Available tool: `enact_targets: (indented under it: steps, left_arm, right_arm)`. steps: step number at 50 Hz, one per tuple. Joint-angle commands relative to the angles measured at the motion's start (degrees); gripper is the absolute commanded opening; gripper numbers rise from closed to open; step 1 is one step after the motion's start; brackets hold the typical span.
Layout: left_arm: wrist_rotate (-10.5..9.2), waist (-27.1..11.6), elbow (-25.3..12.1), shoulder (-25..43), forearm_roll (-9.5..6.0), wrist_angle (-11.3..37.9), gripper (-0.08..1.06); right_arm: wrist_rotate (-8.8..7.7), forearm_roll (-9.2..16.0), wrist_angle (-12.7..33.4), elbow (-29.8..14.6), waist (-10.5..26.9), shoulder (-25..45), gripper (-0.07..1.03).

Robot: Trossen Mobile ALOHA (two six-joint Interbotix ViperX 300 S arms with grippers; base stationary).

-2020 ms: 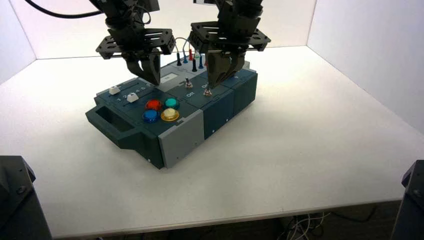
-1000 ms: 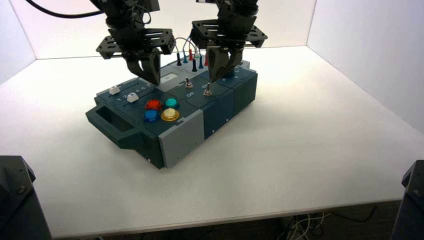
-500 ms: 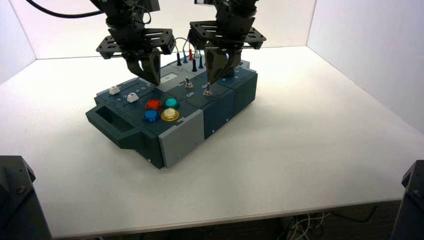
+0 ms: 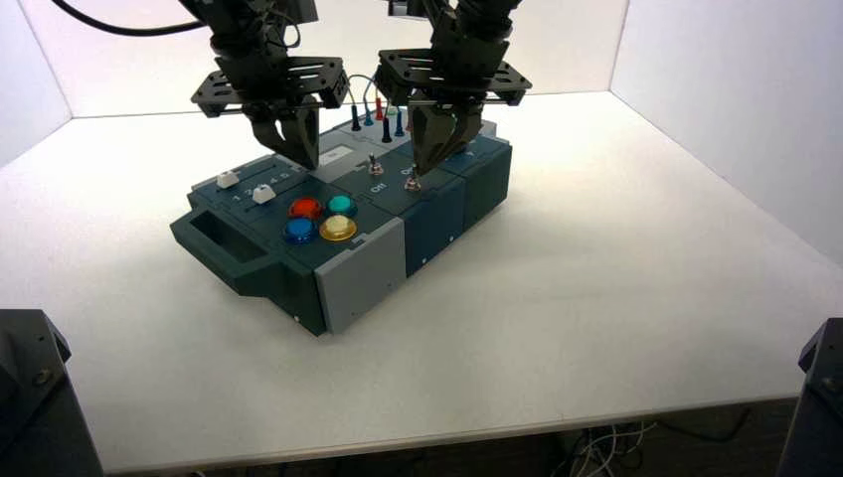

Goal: Flip the bottom switch on with the right gripper.

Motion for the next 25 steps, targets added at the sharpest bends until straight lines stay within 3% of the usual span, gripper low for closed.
enact_targets:
  steps: [1, 12, 25]
  left_arm:
    - [0.18, 1.41, 0.62, 1.93, 0.53, 0.79, -0.03]
    - [0.35, 1.41, 0.18, 2.46, 0.53, 1.23, -0.03]
    - [0.35, 1.41, -0.18, 2.81, 0.44, 1.67, -0.03]
  right_arm:
    - [0.09, 0.35, -0.18, -0.79, 0.62, -1.85, -0.02]
    - [0.18, 0.53, -0.09, -1.23, 1.14, -1.93, -0.02]
    - [0.44, 1.41, 0.35, -3.43, 5.45, -0.7, -0.02]
